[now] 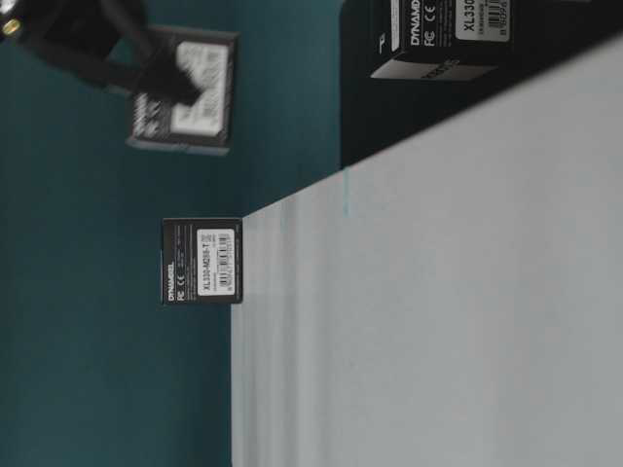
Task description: Place the box from the black base onto the white base.
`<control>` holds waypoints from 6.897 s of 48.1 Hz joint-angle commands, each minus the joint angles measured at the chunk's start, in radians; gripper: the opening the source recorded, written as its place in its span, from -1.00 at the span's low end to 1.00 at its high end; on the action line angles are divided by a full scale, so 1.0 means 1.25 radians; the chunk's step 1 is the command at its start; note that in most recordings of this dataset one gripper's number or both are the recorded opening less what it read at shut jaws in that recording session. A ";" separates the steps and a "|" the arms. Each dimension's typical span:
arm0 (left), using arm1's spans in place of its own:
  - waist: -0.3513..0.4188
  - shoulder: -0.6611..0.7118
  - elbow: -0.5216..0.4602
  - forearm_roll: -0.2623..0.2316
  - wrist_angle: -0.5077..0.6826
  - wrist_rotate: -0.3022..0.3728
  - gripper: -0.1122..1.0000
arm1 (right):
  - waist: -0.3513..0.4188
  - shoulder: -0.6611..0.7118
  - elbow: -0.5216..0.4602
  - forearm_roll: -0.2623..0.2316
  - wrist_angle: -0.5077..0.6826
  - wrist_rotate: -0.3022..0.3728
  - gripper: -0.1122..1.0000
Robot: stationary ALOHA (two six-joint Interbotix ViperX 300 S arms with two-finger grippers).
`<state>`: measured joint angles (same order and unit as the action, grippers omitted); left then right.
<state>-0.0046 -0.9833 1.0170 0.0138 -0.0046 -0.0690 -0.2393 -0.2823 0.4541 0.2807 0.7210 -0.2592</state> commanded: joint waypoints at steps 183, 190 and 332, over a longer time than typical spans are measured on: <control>-0.022 -0.023 -0.022 0.001 0.036 -0.001 -0.81 | 0.058 0.025 -0.180 0.000 -0.049 0.045 0.98; -0.023 -0.023 -0.023 0.002 0.036 -0.001 -0.81 | 0.061 -0.047 -0.092 0.000 -0.096 0.043 0.98; -0.055 0.006 -0.002 0.002 -0.025 0.013 -0.81 | 0.148 -0.730 0.476 -0.001 -0.333 0.034 0.98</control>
<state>-0.0721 -0.9802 1.0262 0.0138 -0.0261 -0.0506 -0.0522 -1.1980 1.0554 0.2777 0.3298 -0.2148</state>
